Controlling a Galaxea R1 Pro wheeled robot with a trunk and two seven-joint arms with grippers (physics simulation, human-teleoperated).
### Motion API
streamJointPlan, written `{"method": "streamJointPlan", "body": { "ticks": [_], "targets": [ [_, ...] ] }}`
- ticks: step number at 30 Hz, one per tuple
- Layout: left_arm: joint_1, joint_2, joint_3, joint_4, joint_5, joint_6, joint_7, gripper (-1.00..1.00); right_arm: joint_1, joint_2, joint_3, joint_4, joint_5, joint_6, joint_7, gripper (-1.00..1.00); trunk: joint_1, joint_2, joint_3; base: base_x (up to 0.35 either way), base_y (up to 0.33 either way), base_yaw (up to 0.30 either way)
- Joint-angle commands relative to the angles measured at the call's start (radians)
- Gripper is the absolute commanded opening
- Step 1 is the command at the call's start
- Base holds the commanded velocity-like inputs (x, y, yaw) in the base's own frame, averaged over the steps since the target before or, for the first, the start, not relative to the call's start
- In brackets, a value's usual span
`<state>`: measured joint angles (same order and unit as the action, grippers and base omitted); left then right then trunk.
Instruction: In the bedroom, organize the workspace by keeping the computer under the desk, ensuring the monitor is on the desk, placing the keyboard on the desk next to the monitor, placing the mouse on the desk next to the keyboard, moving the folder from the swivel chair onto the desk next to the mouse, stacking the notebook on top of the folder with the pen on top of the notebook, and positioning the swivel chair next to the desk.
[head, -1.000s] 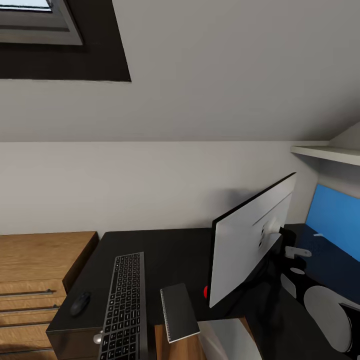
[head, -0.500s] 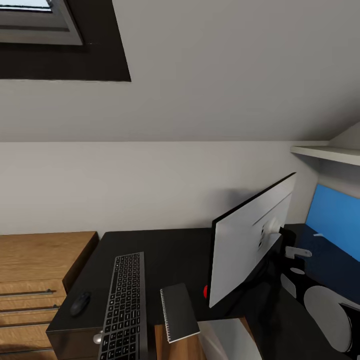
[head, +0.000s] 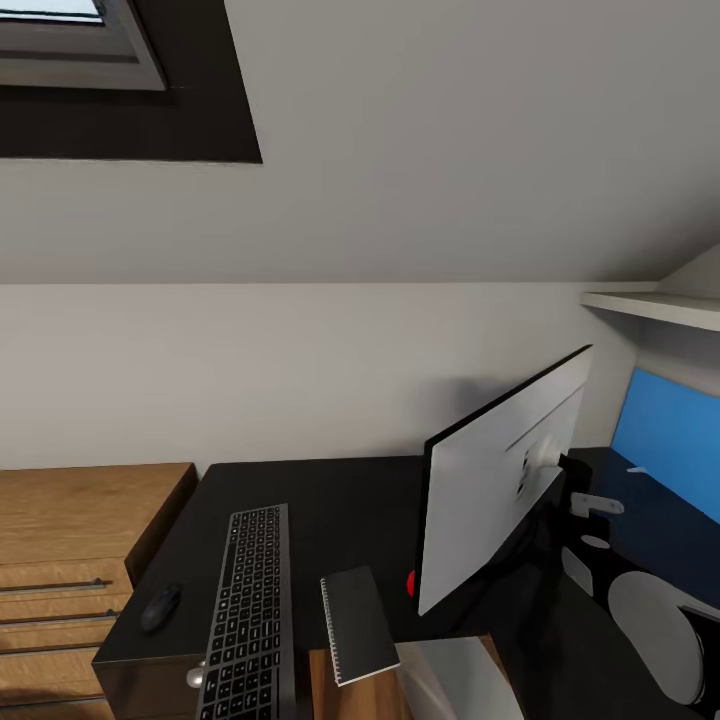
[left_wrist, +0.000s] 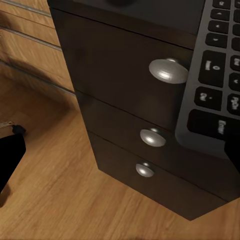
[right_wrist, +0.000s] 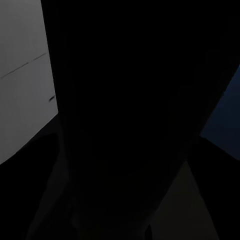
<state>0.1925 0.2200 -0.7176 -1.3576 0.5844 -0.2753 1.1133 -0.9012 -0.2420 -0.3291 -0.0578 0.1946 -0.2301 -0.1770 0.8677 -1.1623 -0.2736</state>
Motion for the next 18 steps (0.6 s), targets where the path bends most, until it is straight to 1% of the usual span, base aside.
{"method": "streamJointPlan", "body": {
  "ticks": [1, 18],
  "targets": [
    [-0.001, 0.001, -0.002, -0.002, 0.006, -0.005, 0.002, 1.0, -0.001, 0.0, -0.01, 0.003, 0.011, -0.003, -0.002, -1.0, 0.0, -0.001, -0.001, 0.0, 0.0, 0.0],
    [-0.001, 0.001, -0.002, -0.002, 0.006, -0.005, 0.0, 1.0, -0.001, 0.0, -0.01, 0.003, 0.013, -0.002, -0.003, -1.0, 0.0, -0.001, -0.001, 0.0, 0.0, 0.0]
  ]
}}
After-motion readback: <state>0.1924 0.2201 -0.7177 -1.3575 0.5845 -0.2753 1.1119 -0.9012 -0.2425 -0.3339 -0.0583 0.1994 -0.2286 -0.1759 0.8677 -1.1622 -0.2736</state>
